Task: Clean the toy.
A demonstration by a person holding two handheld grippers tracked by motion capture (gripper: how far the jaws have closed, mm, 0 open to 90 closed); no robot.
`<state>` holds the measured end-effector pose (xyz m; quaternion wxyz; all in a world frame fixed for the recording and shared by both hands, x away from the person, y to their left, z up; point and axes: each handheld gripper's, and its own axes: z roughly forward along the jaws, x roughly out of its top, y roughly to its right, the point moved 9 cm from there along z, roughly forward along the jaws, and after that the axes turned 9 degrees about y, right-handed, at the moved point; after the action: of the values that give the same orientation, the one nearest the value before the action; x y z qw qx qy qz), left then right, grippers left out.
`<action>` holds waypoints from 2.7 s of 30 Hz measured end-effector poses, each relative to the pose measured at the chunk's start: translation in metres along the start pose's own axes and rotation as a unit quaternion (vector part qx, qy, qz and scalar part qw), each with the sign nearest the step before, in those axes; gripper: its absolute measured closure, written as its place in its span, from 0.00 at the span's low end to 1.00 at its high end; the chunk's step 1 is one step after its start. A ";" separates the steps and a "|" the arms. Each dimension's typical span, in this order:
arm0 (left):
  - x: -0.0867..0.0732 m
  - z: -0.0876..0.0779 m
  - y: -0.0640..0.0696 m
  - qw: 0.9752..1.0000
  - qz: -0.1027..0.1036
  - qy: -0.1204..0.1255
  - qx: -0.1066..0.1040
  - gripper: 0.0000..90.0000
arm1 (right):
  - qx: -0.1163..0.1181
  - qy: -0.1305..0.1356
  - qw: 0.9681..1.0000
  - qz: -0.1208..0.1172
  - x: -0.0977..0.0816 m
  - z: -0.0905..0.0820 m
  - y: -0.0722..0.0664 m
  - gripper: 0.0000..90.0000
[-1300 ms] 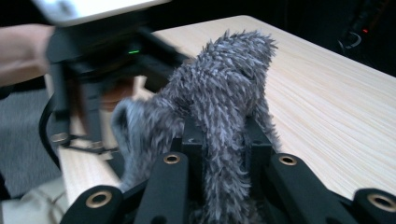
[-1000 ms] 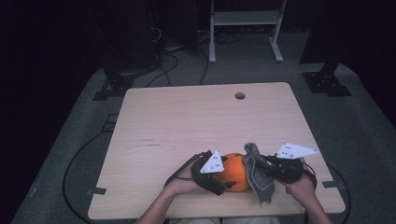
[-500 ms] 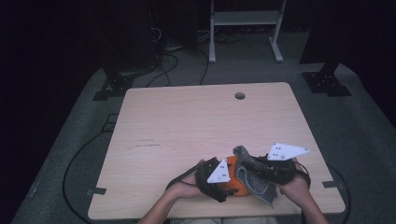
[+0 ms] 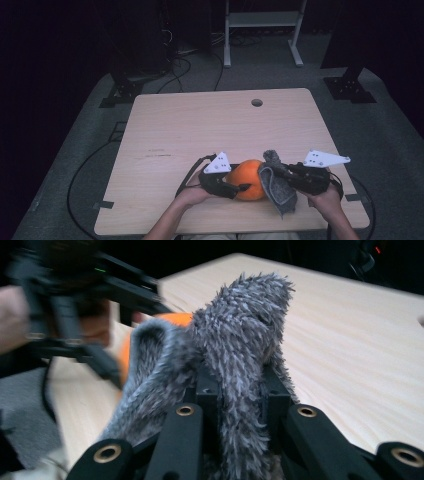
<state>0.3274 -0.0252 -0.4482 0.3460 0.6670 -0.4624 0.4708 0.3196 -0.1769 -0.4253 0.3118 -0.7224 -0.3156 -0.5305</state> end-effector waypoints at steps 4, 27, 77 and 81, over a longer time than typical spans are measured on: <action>-0.003 -0.002 -0.002 1.000 0.004 -0.013 0.006 0.36 | 0.002 -0.008 1.000 -0.023 0.001 0.009 -0.010 0.84; -0.019 0.031 0.022 0.994 0.101 -0.041 0.023 0.20 | 0.000 -0.052 0.997 -0.061 0.003 0.027 -0.037 0.84; -0.011 -0.018 -0.017 0.997 0.046 -0.057 -0.009 0.21 | -0.012 -0.071 0.997 0.015 -0.033 0.060 0.024 0.83; 0.008 -0.014 -0.022 0.998 0.059 -0.009 0.023 0.12 | 0.013 -0.072 0.997 -0.010 -0.040 0.049 0.008 0.83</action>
<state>0.3445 -0.0077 -0.4372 0.2976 0.6509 -0.4931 0.4946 0.3443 -0.1488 -0.4764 0.2920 -0.7516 -0.3514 -0.4758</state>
